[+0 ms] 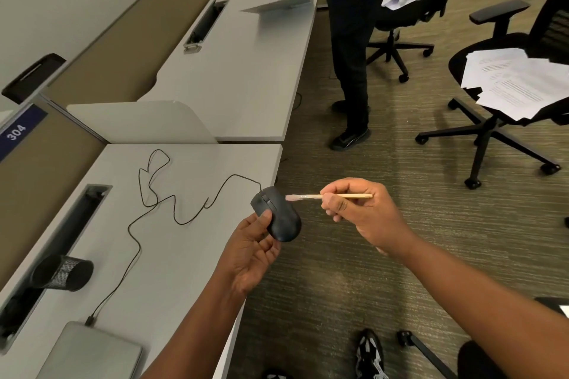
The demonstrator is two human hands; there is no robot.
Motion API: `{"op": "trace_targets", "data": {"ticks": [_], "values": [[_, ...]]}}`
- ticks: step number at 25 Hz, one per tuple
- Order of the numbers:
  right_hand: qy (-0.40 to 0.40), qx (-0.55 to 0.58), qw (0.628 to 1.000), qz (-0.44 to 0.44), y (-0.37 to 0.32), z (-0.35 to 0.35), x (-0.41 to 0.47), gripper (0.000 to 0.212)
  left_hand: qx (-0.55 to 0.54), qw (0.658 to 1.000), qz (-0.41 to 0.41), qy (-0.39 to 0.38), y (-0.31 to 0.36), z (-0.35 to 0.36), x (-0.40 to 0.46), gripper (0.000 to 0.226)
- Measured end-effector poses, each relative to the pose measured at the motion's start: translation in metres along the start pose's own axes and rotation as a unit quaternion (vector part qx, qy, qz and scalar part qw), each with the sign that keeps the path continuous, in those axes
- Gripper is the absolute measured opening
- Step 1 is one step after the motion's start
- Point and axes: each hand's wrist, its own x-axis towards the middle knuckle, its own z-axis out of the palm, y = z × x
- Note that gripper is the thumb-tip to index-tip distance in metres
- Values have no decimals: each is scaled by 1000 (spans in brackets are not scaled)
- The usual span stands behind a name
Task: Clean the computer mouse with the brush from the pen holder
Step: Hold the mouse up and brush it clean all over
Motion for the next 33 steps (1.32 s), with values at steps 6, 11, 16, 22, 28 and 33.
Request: {"op": "trace_targets", "data": {"ticks": [6,11,16,22,28,33], "values": [[-116,-74,988,65,2,-1,-1,6,12,1000,7,-12,-2,3,0,58],[-93,-91,988,82,3,-2,-1,12,28,999,7,-28,-4,-1,0,61],[-15,-121,990,74,6,-2,1,16,42,998,-12,-41,-8,-7,0,57],[-30,-45,997,63,3,-1,0,10,60,997,-17,-53,-8,-8,-2,51],[-38,-11,991,124,-3,6,4,5,116,990,2,-81,-9,-5,-4,85],[3,-63,991,118,-1,3,8,7,218,969,45,-106,-12,-8,-4,97]]}}
